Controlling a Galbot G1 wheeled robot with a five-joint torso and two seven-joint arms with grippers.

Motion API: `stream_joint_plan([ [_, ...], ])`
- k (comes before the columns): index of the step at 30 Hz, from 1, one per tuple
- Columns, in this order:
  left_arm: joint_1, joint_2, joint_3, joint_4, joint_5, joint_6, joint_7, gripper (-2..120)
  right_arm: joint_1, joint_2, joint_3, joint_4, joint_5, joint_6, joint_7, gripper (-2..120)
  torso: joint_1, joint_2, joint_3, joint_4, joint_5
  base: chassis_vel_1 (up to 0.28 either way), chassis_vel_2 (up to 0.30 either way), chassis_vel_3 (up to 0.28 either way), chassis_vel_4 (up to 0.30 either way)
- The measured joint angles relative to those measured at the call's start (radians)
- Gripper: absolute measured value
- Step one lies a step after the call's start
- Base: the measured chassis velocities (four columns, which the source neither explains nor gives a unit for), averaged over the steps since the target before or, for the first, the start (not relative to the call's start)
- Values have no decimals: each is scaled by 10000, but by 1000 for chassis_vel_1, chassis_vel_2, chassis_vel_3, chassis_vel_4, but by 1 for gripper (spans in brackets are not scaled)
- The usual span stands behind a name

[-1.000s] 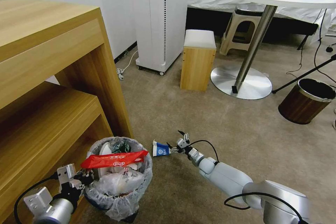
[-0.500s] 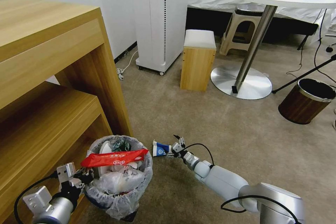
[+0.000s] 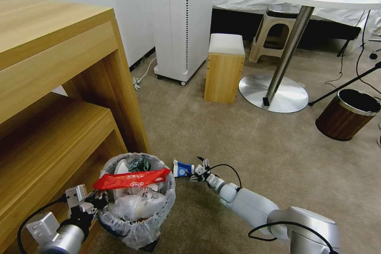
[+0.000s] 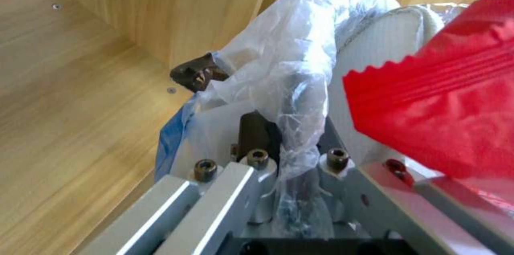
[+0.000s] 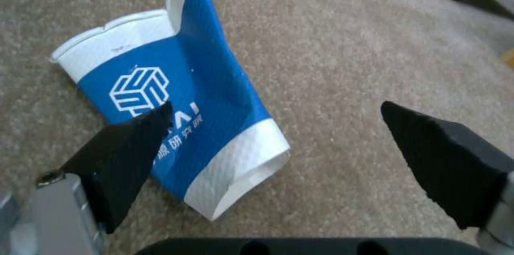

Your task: Pick up the trash bin and place the garbage on the floor into it.

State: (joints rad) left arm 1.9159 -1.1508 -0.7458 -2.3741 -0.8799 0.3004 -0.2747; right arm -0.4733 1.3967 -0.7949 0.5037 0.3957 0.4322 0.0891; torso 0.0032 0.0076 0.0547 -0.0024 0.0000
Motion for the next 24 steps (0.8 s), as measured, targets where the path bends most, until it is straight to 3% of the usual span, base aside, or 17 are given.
stream_joint_plan([
  [4, 8, -33, 28, -8, 26, -17, 8, 3, -2, 31, -15, -13, -7, -91, -45, 91, 1, 0, 0, -1, -1, 0, 0, 0, 0],
  [10, -10, -48, 46, -42, 46, -72, 48, 3, -28, 51, 13, -48, 10, -142, -222, 64, 0, 0, 0, 0, 0, 0, 0, 0, 0],
  [24, -114, -62, 119, 49, 24, -113, 53, 3, -81, -166, 32, -29, -20, 107, -600, 15, 0, 0, 0, -1, 1, 0, 0, 0, 0],
])
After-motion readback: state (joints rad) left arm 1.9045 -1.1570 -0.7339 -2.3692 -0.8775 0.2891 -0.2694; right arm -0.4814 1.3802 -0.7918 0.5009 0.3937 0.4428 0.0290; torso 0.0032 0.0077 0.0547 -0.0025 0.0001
